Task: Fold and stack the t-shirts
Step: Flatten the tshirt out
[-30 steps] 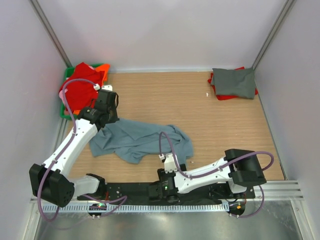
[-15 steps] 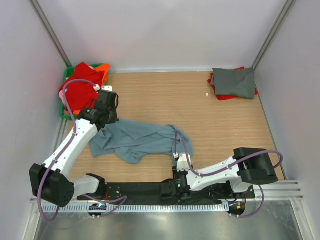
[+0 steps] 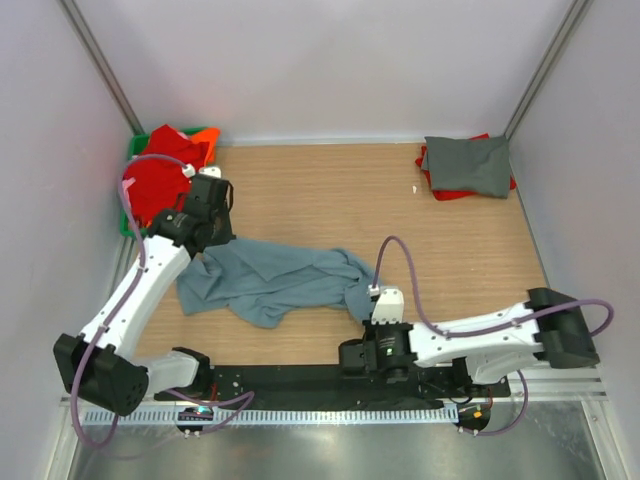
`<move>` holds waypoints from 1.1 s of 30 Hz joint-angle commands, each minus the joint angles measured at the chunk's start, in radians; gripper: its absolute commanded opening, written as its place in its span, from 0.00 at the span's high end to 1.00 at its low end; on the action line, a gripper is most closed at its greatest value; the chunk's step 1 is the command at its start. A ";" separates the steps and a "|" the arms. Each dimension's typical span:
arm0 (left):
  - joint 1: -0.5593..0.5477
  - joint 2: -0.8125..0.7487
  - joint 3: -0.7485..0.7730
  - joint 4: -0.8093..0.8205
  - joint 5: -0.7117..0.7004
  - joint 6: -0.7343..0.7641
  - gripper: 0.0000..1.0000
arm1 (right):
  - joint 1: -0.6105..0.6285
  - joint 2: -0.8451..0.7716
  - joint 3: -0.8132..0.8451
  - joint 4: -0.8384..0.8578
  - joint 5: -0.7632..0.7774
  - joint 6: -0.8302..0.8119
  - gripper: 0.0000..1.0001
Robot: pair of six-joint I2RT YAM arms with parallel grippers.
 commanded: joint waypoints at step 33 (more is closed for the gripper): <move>0.004 -0.336 0.839 -0.109 0.118 0.035 1.00 | -0.001 -0.646 1.038 -0.247 0.652 -0.989 0.98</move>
